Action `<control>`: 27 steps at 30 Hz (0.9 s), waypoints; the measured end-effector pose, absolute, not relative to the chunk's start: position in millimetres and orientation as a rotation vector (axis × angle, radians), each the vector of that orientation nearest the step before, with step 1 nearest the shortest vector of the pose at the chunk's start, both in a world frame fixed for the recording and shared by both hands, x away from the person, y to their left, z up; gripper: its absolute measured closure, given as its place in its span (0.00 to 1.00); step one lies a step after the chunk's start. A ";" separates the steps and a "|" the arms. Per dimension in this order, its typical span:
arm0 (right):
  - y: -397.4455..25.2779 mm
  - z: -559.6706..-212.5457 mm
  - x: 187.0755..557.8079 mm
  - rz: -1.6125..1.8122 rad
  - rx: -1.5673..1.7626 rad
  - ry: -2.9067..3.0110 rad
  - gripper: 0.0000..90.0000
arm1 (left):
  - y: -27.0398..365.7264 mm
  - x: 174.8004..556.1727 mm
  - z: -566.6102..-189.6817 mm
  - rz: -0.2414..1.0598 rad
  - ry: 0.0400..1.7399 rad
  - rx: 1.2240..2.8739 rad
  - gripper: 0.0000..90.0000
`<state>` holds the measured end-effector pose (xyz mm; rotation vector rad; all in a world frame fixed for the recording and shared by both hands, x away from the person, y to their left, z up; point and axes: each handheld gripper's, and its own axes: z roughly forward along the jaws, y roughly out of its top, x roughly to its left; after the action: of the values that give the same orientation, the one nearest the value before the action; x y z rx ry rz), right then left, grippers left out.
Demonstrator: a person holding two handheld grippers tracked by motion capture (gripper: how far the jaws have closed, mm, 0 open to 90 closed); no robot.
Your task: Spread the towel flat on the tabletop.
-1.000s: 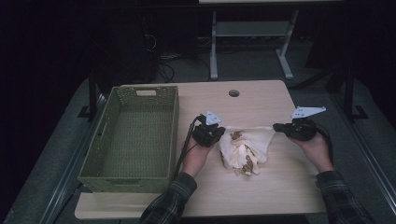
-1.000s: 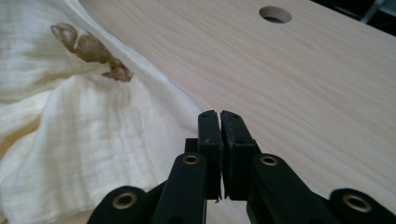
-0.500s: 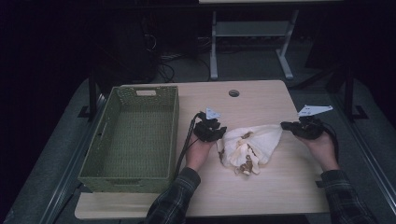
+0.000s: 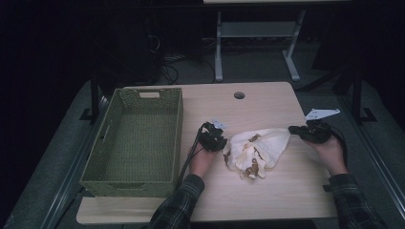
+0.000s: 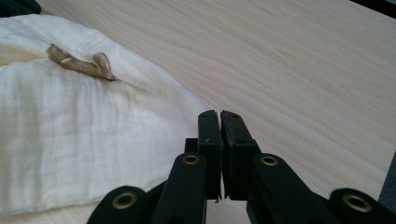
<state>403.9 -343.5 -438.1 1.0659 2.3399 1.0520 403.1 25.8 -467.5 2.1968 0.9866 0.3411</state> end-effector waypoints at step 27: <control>-343.2 -449.3 453.9 1.047 1.138 2.362 0.97 | 43.7 459.2 -454.8 0.611 1.177 2.095 0.98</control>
<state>453.9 -343.2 -449.3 1.1380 2.3623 1.0475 459.2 43.7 -454.8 2.0950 1.1766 0.6113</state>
